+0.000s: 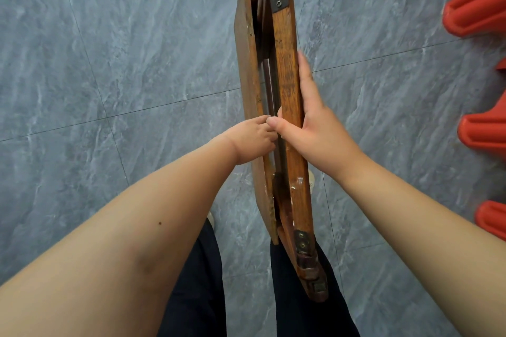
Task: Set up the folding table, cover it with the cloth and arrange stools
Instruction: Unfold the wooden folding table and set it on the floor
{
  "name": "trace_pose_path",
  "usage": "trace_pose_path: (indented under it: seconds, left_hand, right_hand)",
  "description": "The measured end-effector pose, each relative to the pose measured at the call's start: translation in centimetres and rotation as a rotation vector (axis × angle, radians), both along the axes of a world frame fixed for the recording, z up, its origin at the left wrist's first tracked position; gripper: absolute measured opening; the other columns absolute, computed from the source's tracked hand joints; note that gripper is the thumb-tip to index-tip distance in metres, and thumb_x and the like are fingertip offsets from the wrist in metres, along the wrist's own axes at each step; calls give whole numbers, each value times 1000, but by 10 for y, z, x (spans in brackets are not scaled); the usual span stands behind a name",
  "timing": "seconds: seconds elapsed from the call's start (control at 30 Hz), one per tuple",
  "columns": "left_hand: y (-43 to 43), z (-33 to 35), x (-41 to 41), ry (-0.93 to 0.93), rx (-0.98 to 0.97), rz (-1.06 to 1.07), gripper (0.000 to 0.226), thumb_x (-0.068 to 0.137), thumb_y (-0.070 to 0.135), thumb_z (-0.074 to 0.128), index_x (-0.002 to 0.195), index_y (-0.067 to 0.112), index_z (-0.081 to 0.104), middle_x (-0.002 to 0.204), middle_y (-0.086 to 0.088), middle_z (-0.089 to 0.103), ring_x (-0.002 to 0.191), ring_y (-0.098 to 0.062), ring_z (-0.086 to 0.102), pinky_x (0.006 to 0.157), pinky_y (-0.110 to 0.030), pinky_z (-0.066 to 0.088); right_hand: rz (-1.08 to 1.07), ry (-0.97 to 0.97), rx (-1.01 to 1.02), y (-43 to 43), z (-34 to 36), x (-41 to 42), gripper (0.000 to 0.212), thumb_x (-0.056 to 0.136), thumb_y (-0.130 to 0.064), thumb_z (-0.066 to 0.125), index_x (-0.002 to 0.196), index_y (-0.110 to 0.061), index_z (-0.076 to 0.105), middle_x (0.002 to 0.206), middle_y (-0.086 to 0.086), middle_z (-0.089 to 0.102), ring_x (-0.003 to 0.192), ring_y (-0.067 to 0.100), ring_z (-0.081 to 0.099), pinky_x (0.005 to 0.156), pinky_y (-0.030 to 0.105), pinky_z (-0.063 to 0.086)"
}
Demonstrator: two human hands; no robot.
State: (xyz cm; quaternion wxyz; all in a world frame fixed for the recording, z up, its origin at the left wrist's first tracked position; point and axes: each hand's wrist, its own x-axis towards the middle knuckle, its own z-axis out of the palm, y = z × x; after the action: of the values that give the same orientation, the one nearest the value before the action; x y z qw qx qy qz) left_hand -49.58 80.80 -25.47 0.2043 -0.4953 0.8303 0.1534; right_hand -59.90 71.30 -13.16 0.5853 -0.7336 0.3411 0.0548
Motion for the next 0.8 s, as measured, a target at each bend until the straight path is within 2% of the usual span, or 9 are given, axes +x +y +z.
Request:
trace_pose_path:
  seconds: [0.1,0.17,0.23,0.3,0.4,0.57,0.63,0.73,0.8]
  left_hand:
    - [-1,0,9,43,36,-73,32,90,6,50,119,14,60,127,-2,57,128,-23,41,115,-41,20]
    - [-1,9,15,68,76,-78,29,91,6,48,116,13,60,123,-2,57,125,-23,42,115,-39,15]
    - [2,17,21,83,91,-75,29,92,6,47,116,13,60,120,-3,57,122,-25,43,117,-41,13]
    - [9,22,28,71,114,-84,30,93,5,44,116,14,61,120,-4,58,120,-24,45,117,-40,13]
    - [18,30,37,52,151,-102,31,93,4,43,118,13,60,119,-4,58,118,-24,45,116,-39,16]
    - [32,32,48,49,189,-106,29,93,4,46,117,13,60,119,-4,57,118,-24,45,116,-38,16]
    - [34,35,50,52,188,-105,29,92,4,47,117,13,60,117,-4,57,115,-23,46,114,-36,18]
    - [37,34,51,68,176,-123,27,92,5,49,116,13,60,113,-3,58,111,-22,47,111,-33,24]
    - [37,32,52,76,170,-122,26,92,6,51,116,12,60,112,-3,58,109,-21,48,108,-32,28]
  right_hand:
    - [19,16,-36,-2,2,-2,87,92,-26,57,149,-33,-8,147,-21,25,113,-10,50,94,7,38]
    - [26,-8,-56,-5,1,-5,73,97,-32,47,151,-29,-2,144,-19,31,112,-9,49,93,5,39]
    - [-19,-41,-73,-9,-7,-13,52,101,-36,33,149,-26,17,145,-2,40,120,2,45,96,17,39]
    - [-17,-24,-168,-16,-25,-25,41,101,-32,32,140,-22,38,128,-1,53,115,7,50,97,32,43]
    - [283,56,-346,-25,-55,-44,35,98,-22,41,131,-19,48,127,-3,53,120,10,47,100,40,42]
    - [773,94,-570,-21,-94,-46,47,87,-9,49,134,-13,48,141,5,45,134,24,36,107,42,36]
    - [957,147,-733,-14,-106,-43,54,84,-11,53,137,-13,45,148,9,37,141,30,24,114,47,25]
    - [1283,220,-1039,-6,-112,-46,58,90,-18,51,145,-14,32,156,14,18,144,37,-1,115,49,-5]
    - [1397,265,-1079,-5,-111,-45,56,93,-18,47,146,-14,29,157,13,14,144,36,-7,113,49,-11]
